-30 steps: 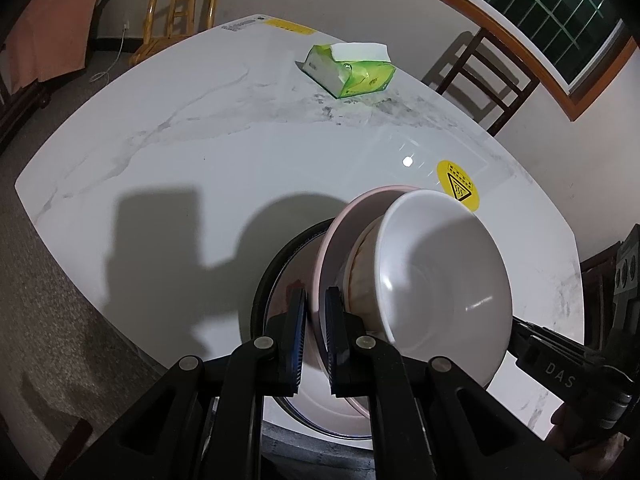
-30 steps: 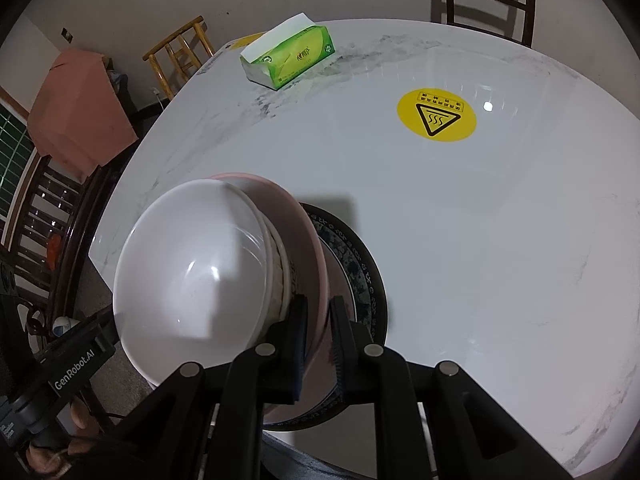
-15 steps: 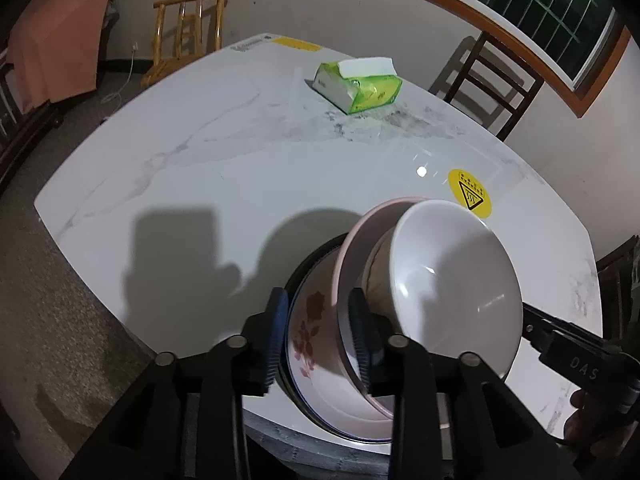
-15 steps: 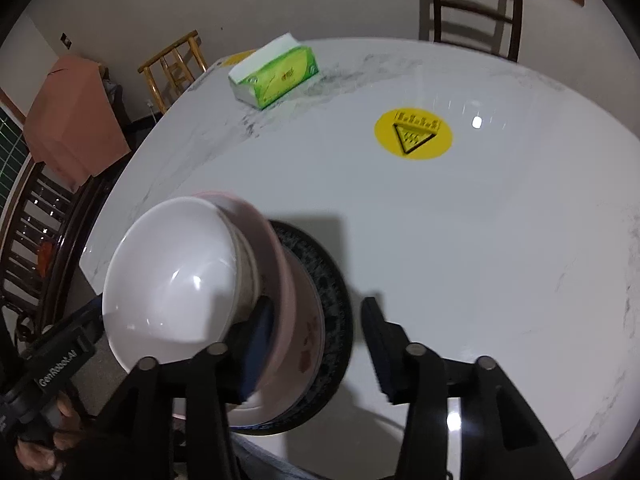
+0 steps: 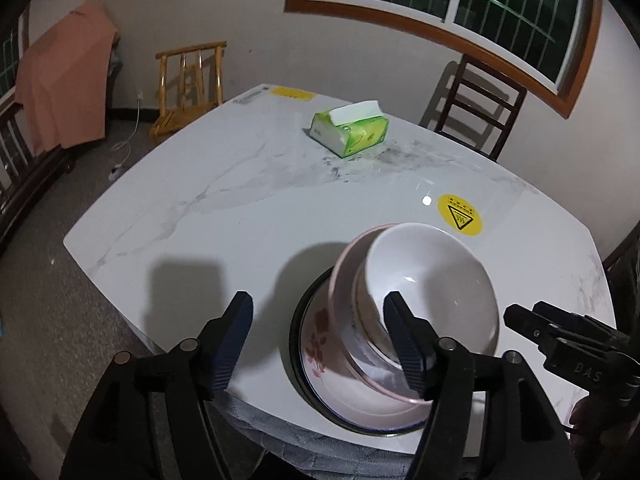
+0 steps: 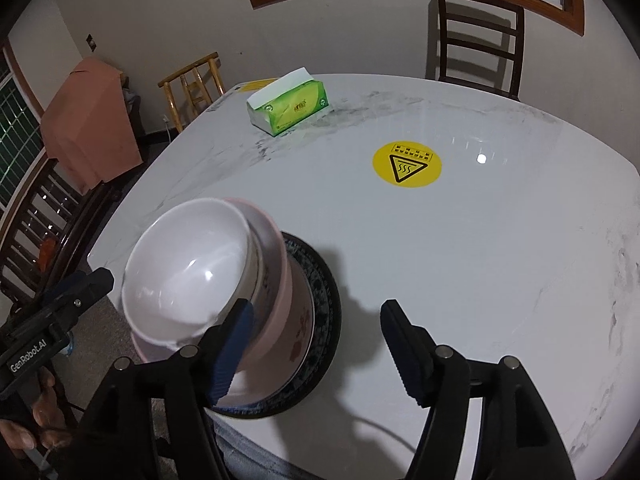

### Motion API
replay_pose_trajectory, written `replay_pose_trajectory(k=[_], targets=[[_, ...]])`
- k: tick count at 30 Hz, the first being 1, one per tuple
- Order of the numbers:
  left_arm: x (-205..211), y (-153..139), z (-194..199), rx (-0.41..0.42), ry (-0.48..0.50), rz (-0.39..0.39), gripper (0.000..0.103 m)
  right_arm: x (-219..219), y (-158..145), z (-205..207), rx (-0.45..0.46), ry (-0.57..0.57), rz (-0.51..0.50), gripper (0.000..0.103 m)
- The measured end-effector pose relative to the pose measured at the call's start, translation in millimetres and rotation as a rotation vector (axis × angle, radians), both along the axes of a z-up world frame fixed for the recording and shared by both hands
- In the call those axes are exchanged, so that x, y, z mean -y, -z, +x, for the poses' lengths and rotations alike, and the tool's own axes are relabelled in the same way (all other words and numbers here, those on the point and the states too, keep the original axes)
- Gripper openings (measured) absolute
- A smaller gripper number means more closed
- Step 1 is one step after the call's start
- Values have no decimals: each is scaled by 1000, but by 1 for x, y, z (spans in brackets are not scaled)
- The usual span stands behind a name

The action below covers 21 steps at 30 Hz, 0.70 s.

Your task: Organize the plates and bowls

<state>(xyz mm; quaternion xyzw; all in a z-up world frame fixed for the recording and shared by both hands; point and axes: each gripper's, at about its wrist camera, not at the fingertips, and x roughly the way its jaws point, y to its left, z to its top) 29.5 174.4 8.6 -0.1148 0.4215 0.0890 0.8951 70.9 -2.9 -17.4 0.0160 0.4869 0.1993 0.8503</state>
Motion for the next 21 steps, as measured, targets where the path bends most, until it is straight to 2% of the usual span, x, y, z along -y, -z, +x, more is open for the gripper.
replay_pose_trajectory(k=[6, 13, 21], targets=[[18, -8, -20, 34, 17, 53, 73, 2, 2, -22, 19, -37, 0, 76], [37, -1, -36, 25, 19, 89, 79, 6, 9, -45, 44, -55, -7, 85], [56, 11, -39, -8, 35, 83, 81, 3, 19, -64, 50, -84, -40, 86]])
